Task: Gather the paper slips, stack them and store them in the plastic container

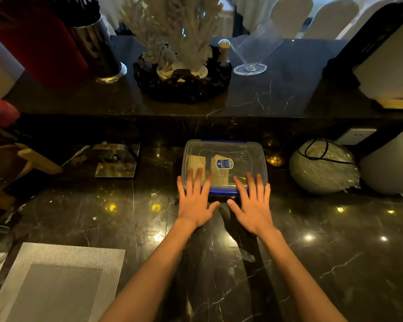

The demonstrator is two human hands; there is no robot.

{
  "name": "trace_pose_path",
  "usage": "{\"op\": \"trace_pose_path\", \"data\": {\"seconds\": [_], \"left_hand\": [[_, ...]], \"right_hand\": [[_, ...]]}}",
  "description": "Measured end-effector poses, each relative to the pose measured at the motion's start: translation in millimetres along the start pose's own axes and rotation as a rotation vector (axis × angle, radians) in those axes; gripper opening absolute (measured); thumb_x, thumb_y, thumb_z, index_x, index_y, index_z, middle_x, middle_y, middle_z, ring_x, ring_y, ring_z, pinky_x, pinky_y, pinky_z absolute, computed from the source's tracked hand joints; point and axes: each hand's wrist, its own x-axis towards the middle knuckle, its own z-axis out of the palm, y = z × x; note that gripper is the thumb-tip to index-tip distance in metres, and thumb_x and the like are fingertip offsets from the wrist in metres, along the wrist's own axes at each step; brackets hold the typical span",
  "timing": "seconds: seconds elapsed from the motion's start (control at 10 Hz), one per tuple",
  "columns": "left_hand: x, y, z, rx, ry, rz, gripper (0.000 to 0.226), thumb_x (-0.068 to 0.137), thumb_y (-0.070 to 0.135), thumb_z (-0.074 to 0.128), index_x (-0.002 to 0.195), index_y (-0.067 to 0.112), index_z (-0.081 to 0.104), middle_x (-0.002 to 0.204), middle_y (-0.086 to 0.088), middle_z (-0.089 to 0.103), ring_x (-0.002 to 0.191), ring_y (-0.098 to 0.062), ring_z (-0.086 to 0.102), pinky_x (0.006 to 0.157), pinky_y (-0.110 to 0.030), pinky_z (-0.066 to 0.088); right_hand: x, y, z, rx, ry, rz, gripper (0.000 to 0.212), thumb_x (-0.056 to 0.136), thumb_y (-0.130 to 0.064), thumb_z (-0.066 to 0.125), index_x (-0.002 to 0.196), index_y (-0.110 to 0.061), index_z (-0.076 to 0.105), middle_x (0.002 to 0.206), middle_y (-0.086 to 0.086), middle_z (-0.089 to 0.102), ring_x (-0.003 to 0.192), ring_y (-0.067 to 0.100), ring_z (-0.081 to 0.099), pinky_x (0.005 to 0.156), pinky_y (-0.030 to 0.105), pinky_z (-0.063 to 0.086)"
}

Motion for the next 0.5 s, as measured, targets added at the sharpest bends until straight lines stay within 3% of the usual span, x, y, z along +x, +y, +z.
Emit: {"op": "trace_pose_path", "data": {"seconds": [0.3, 0.4, 0.5], "left_hand": [[-0.8, -0.9, -15.0, -0.025, -0.108, 0.008, 0.092, 0.090, 0.067, 0.041, 0.157, 0.030, -0.011, 0.164, -0.007, -0.022, 0.148, -0.031, -0.026, 0.116, -0.059, -0.019], [-10.0, -4.6, -38.9, -0.151, -0.085, 0.020, 0.082, 0.095, 0.053, 0.046, 0.158, 0.034, -0.003, 0.167, -0.005, -0.011, 0.152, -0.029, -0.019, 0.118, -0.054, -0.016], [-37.5, -7.0, -50.2, -0.237, 0.039, 0.033, 0.072, 0.097, 0.040, 0.048, 0.158, 0.034, 0.009, 0.167, -0.005, 0.004, 0.154, -0.027, -0.007, 0.120, -0.048, -0.010]], "right_hand": [[-3.2, -2.7, -19.0, 0.023, -0.063, -0.025, 0.072, 0.092, -0.062, 0.036, 0.155, -0.037, 0.011, 0.165, 0.005, 0.002, 0.151, 0.028, -0.009, 0.120, 0.053, -0.006], [-6.0, -5.6, -41.7, 0.119, -0.087, -0.021, 0.069, 0.094, -0.057, 0.040, 0.154, -0.038, 0.012, 0.165, 0.003, 0.003, 0.151, 0.026, -0.008, 0.120, 0.053, -0.008], [-29.2, 1.1, -53.1, 0.125, 0.019, -0.048, 0.064, 0.095, -0.055, 0.039, 0.153, -0.038, 0.016, 0.164, -0.001, 0.010, 0.152, 0.023, -0.004, 0.116, 0.049, -0.014]]}}
